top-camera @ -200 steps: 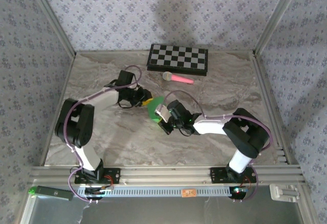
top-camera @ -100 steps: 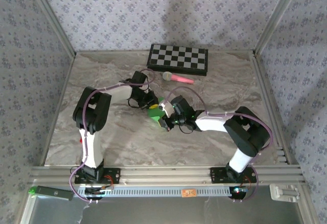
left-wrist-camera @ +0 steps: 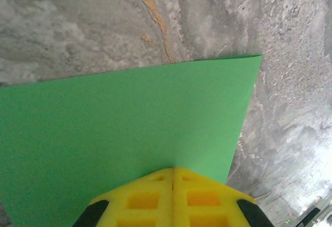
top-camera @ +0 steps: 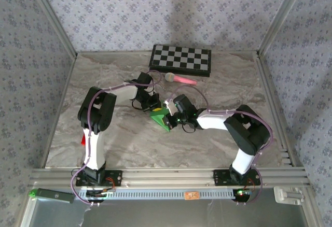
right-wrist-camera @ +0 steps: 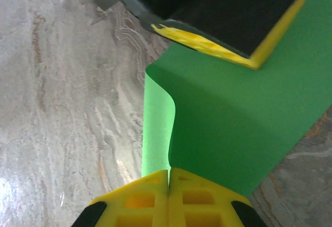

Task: Fold a paper plane with a square sheet of paper (pick it up from the middle)
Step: Third fold the triangle at the center of the table.

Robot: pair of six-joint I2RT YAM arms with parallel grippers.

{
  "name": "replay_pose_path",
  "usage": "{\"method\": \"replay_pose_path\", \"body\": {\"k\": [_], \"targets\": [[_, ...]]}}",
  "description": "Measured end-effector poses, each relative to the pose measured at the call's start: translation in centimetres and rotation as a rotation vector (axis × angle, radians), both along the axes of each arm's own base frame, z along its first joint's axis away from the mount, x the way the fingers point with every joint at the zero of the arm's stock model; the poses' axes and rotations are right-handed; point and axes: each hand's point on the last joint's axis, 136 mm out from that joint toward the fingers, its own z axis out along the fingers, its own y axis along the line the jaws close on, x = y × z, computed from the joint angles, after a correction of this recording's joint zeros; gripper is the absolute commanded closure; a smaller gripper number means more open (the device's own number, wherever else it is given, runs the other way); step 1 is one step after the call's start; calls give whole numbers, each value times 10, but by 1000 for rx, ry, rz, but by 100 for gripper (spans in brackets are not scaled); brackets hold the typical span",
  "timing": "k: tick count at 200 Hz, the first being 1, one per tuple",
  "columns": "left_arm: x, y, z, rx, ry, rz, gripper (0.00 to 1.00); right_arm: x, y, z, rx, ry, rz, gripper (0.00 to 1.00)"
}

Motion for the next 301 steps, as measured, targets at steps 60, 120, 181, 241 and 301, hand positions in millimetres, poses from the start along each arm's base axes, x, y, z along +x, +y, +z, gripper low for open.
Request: {"method": "replay_pose_path", "body": {"k": [60, 120, 181, 241, 301], "targets": [[0, 0, 0, -1, 1, -2, 95, 3, -3, -7, -39, 20, -22, 100], [0, -1, 0, -4, 2, -3, 95, 2, -6, -21, -73, 56, -33, 100], [0, -2, 1, -8, 3, -3, 94, 3, -5, -24, -83, 70, -35, 100], [6, 3, 5, -18, -1, 12, 84, 4, -4, -24, -87, 73, -35, 100], [28, 32, 10, -19, -16, 92, 86, 5, -2, -24, -86, 73, -34, 100]]}}
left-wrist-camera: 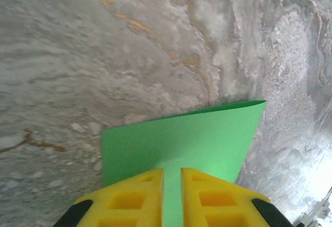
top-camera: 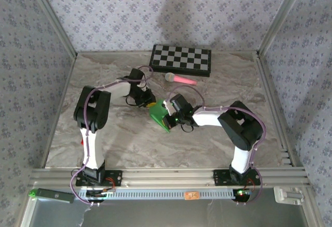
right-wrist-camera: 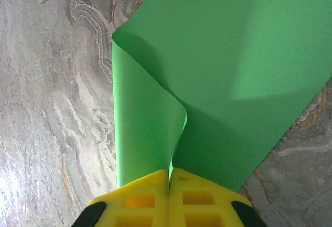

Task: Fold a paper plane with a square sheet of paper (pick it up from the middle)
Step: Third fold the triangle at the center of the table.

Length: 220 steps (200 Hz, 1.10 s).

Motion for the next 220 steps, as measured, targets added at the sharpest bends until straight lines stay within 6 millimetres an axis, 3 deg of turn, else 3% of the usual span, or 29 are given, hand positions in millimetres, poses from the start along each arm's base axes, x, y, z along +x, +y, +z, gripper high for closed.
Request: {"method": "replay_pose_path", "body": {"k": [96, 220], "targets": [[-6, -5, -10, 19, 13, -50, 97, -1, 1, 1, 6, 4, 5, 100], [-6, -7, -10, 35, -3, -93, 100, 0, 1, 1, 4, 5, 4, 100]]}}
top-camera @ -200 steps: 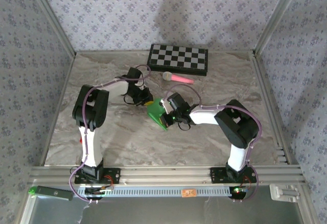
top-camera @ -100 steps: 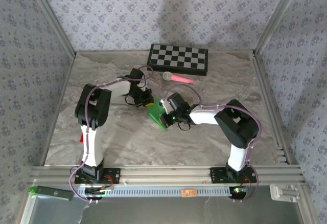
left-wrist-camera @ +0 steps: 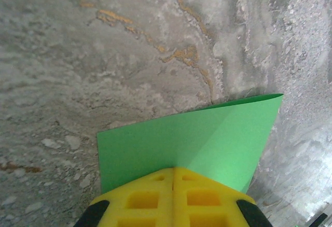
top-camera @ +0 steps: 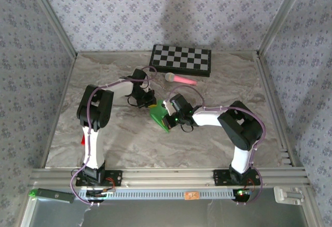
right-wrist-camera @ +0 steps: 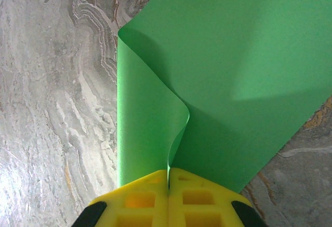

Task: Fold a paper plane with a square sheet of paper (pick it up from the middle)
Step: Third fold the triangle at the center of the table.

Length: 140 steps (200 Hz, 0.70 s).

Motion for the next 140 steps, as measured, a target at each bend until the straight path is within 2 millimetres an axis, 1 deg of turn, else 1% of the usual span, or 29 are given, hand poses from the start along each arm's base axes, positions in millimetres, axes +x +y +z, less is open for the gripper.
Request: {"method": "replay_pose_path", "body": {"k": [33, 53, 66, 73, 85, 104, 116, 129, 140], "targets": [[0, 0, 1, 9, -3, -5, 97, 1, 1, 0, -3, 2, 0, 100], [0, -1, 3, 15, -6, -2, 90, 1, 0, -1, -7, 5, -1, 100], [-2, 1, 8, 16, -9, 15, 86, 1, 0, -1, -9, 5, -3, 100], [-3, 3, 12, 15, -14, 27, 84, 1, 0, -1, -10, 5, -3, 100], [-5, 5, 26, 7, -34, 47, 82, 1, 0, -1, -10, 5, -3, 100], [-6, 5, 54, -36, -89, 84, 81, 1, -1, -1, -11, 4, -4, 100], [-9, 6, 68, -66, -118, 110, 81, 1, -1, -1, -12, 4, -5, 100], [-15, 7, 74, -94, -125, 139, 83, 1, -1, -1, -11, 4, -5, 100], [-22, 8, 71, -113, -113, 160, 85, 1, -1, -2, -11, 5, -5, 100]]}}
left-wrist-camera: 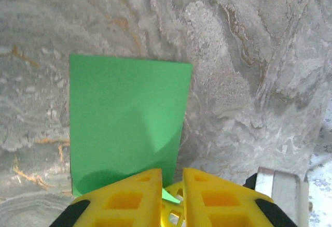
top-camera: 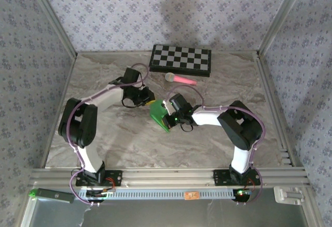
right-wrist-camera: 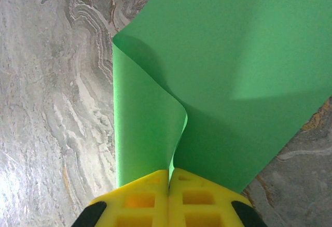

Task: Fold a paper plane with a square sheet of paper (pick it up from the middle)
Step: Third fold the triangle at the center of the table.

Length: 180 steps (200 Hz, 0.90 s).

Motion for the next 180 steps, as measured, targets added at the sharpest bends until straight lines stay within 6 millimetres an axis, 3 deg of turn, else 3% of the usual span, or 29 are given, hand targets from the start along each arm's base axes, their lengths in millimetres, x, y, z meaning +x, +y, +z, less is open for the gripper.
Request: {"method": "replay_pose_path", "body": {"k": [41, 69, 139, 180], "targets": [[-38, -5, -33, -30, 129, 37, 90, 0, 0, -1, 0, 2, -2, 100], [-54, -12, -40, -48, 166, 33, 93, 0, 0, -1, 0, 2, -2, 100], [-58, -25, -37, -96, 171, 22, 95, 0, 0, 0, 1, 2, -3, 100], [-64, -25, -46, -89, 190, 16, 95, 0, 0, -1, 2, 7, -8, 100]]}}
